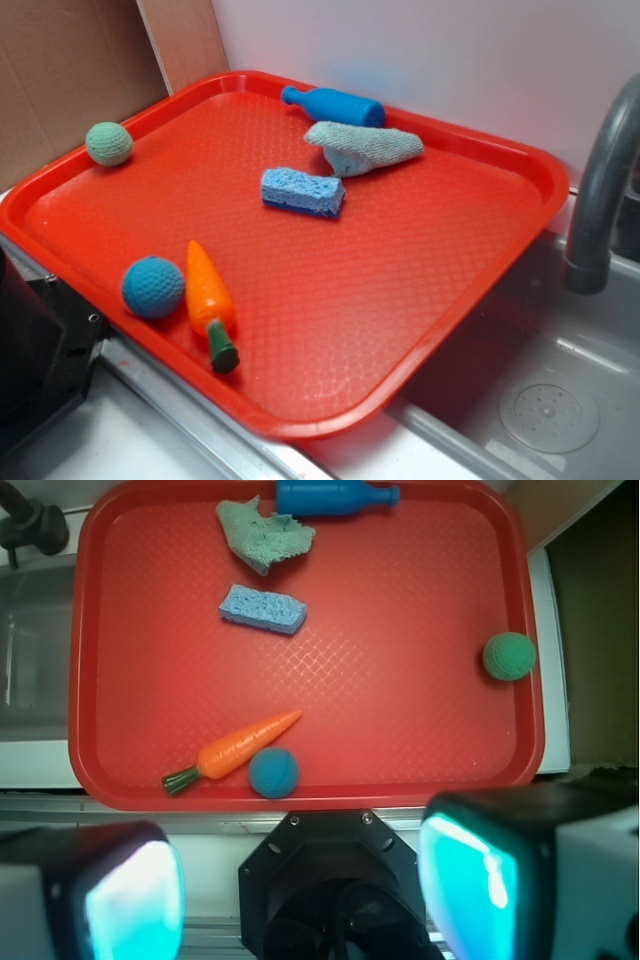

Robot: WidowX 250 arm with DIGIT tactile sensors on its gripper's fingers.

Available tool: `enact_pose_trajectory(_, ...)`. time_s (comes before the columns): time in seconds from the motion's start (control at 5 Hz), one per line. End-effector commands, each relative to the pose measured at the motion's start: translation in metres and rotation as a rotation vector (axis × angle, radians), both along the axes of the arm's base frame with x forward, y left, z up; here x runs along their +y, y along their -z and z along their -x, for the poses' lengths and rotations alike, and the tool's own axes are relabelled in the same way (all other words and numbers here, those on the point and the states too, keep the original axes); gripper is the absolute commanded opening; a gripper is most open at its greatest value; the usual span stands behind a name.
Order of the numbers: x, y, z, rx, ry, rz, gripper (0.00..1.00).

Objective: Grab the blue ball.

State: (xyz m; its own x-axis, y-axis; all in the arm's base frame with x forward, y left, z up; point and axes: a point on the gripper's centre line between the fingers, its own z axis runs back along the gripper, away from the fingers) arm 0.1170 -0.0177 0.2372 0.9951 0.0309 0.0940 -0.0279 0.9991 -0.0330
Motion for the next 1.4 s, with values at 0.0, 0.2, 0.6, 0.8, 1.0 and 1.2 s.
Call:
enact_pose_trajectory(0.0, 0.0, 0.0, 0.0, 0.0, 0.0, 0.0, 1.0)
enact_pose_trajectory(0.2, -0.003, 0.05, 0.003, 0.038, 0.19, 0.018, 1.0)
enact_pose_trajectory(0.6, -0.026, 0.146, 0.007, 0.08, 0.402, 0.024, 1.0)
enact_pose_trajectory(0.8, -0.028, 0.165, 0.003, 0.089, 0.378, 0.022, 1.0)
enact_pose_trajectory(1.0, -0.03, 0.185, 0.001, 0.125, 0.387, 0.018, 1.0)
enact_pose_trajectory(1.2, -0.029, 0.199, 0.001, 0.158, 0.385, 0.008, 1.0)
